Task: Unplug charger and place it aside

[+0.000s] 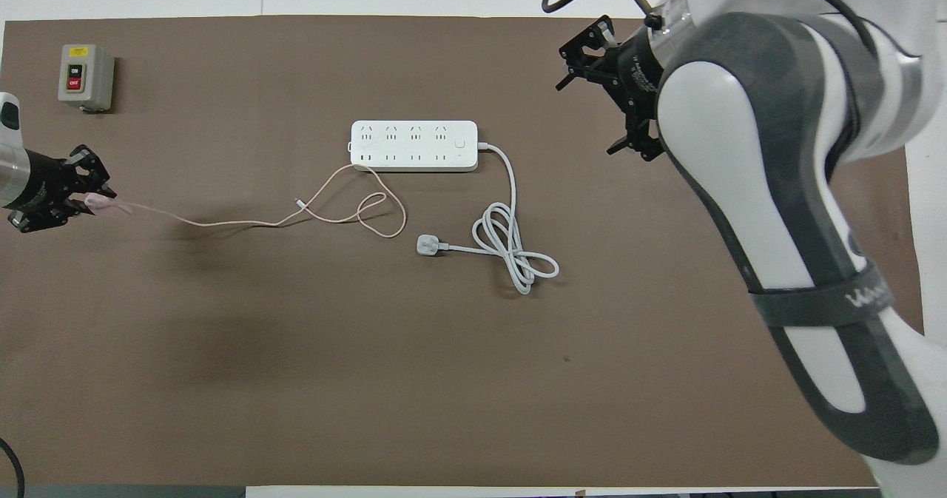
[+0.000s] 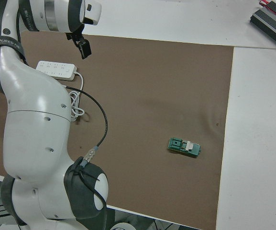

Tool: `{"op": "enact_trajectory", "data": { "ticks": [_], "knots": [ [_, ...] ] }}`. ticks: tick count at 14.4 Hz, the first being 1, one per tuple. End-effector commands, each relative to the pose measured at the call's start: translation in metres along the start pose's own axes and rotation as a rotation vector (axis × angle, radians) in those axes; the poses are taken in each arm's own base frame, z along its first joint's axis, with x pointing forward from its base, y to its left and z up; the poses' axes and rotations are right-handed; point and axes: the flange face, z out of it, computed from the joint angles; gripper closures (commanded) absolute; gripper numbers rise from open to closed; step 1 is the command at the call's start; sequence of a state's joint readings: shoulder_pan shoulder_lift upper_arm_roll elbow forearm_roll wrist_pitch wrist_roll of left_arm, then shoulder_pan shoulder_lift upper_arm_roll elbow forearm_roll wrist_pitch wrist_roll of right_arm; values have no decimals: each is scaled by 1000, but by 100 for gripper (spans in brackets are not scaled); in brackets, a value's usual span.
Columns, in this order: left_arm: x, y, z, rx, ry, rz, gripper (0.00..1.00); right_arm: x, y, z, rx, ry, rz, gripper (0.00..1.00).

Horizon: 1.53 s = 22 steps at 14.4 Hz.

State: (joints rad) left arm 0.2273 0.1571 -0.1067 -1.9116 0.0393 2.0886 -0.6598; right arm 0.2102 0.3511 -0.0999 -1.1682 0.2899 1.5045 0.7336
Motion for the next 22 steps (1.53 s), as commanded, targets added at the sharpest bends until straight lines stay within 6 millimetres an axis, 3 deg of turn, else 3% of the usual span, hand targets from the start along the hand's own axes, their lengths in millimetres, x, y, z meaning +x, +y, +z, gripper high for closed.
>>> {"op": "enact_trajectory", "data": {
  "ticks": [1, 4, 7, 9, 11, 15, 18, 22],
  "knots": [
    [-11, 8, -20, -5, -5, 33, 0, 7, 43, -26, -74, 39, -262, 0],
    [-17, 22, -54, 20, -28, 86, 0, 2, 75, -61, -188, 89, -513, 0],
    [-21, 19, -96, 35, -59, 272, 0, -16, 111, -82, -244, 100, -611, 0],
    [-29, 19, -123, 43, -81, 386, 0, -34, 146, -89, -255, 101, -634, 0],
    [-42, 27, -144, 47, -94, 463, 0, -46, 167, -83, -268, 104, -650, 0],
    [-62, 37, -168, 41, -127, 518, 0, -40, 173, -82, -274, 99, -630, 0],
    [-92, 32, -200, 49, -126, 554, 0, -40, 173, -83, -275, 95, -628, 0],
    [-104, 21, -216, 64, -134, 610, 0, -39, 174, -82, -276, 85, -622, 0]
  ]
}}
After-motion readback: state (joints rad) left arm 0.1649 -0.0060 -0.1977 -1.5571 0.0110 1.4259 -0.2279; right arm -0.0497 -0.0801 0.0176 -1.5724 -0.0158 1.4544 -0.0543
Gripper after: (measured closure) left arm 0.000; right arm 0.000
